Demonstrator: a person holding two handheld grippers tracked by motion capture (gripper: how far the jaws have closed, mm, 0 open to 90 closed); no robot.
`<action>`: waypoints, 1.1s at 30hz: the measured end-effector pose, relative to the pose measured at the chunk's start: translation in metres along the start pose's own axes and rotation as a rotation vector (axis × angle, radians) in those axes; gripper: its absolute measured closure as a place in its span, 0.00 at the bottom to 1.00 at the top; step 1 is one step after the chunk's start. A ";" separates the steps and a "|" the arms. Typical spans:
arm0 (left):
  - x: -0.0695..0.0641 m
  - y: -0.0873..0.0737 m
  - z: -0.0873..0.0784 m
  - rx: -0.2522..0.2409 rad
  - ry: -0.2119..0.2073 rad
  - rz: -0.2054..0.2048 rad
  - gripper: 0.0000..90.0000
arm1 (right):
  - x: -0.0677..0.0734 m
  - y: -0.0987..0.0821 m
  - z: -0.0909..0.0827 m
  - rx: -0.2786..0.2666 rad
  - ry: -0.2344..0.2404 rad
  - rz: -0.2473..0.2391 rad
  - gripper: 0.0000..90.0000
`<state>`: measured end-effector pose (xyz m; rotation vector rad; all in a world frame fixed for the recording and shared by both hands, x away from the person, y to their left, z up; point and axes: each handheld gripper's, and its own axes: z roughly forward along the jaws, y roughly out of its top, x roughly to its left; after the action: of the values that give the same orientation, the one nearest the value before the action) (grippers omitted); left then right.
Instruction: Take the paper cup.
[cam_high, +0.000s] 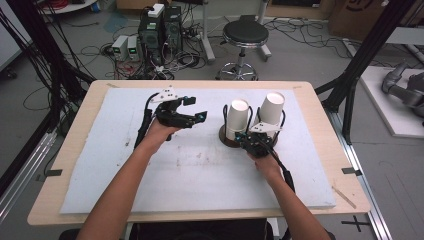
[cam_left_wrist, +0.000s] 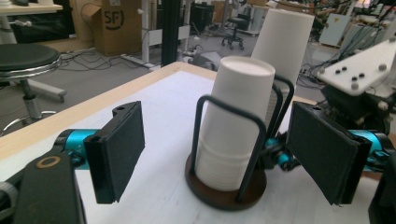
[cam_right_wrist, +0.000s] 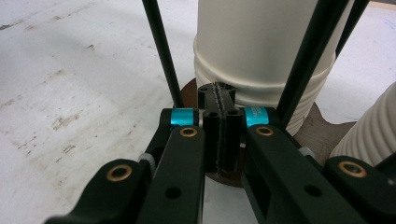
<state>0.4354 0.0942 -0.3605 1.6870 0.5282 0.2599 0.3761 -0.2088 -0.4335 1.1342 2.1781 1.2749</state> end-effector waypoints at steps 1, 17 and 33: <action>-0.001 0.002 0.004 -0.003 -0.005 0.001 0.22 | 0.000 0.000 0.000 0.000 0.001 -0.001 1.00; -0.018 0.026 0.079 0.071 -0.061 0.039 0.22 | -0.001 0.000 0.000 0.000 0.008 0.000 1.00; -0.026 0.013 0.113 0.159 -0.059 0.030 0.22 | -0.001 -0.001 0.000 0.010 0.018 0.007 1.00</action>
<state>0.4667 -0.0175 -0.3660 1.8525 0.4908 0.1930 0.3767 -0.2100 -0.4342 1.1391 2.1973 1.2831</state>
